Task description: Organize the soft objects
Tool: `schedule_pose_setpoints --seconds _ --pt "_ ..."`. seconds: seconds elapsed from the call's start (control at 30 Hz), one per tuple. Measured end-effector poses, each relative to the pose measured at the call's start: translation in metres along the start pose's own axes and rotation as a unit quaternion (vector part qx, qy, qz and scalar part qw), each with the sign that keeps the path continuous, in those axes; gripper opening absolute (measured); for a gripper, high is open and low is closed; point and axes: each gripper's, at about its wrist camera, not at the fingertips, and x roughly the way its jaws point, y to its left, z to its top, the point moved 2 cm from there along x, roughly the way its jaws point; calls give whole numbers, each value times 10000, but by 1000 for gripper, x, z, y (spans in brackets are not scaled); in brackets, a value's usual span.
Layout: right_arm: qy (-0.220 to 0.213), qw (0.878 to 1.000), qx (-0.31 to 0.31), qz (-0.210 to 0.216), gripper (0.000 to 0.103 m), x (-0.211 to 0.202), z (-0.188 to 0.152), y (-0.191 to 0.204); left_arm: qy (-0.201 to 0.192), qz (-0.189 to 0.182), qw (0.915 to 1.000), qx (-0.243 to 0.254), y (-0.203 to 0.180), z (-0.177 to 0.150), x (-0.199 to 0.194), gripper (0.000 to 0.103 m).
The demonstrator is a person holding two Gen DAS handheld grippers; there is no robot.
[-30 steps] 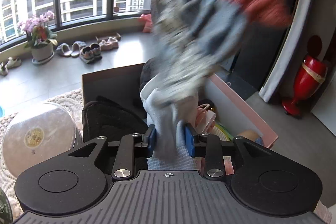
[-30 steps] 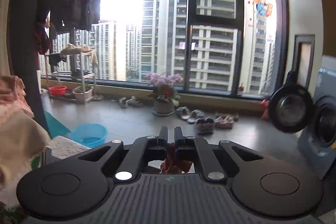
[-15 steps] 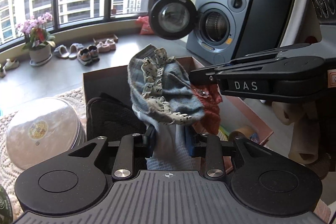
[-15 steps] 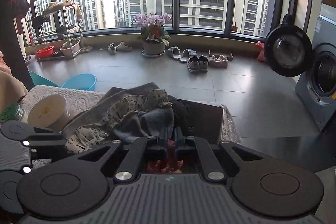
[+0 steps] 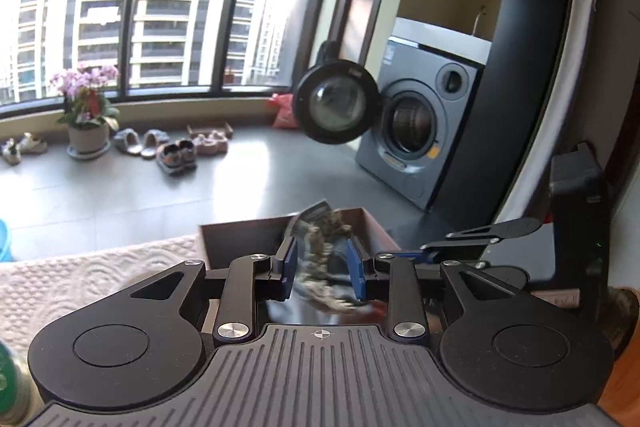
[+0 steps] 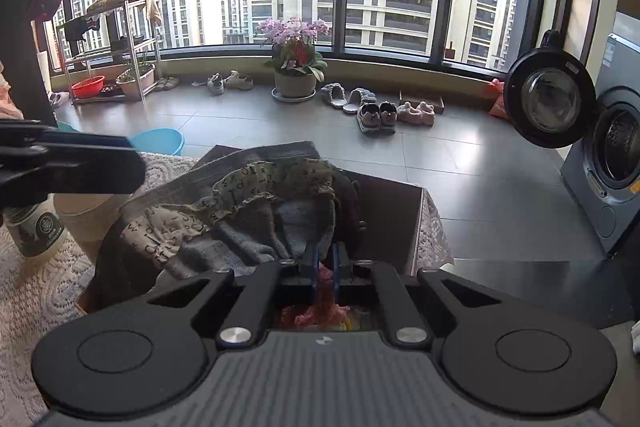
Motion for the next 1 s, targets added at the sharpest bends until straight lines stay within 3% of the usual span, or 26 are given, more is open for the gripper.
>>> schedule_pose_setpoints --seconds 0.17,0.27,0.5,0.63,0.8,1.0 --pt "52 9991 -406 119 7 -10 -9 11 749 82 9970 179 -7 -21 48 30" --pt "42 9988 -473 142 9 -20 -8 11 904 155 9956 201 -5 -32 62 29" --pt "-316 9976 158 596 38 -32 16 -2 866 191 9956 310 -5 -39 62 29" --pt "47 9946 478 916 40 -1 29 5 845 196 9956 362 -12 -42 62 29" --pt "916 9901 854 632 37 57 14 -2 837 186 9953 446 -9 -48 59 29" --pt "1125 9818 1304 799 37 66 8 -15 811 259 9947 567 -12 -52 57 26"
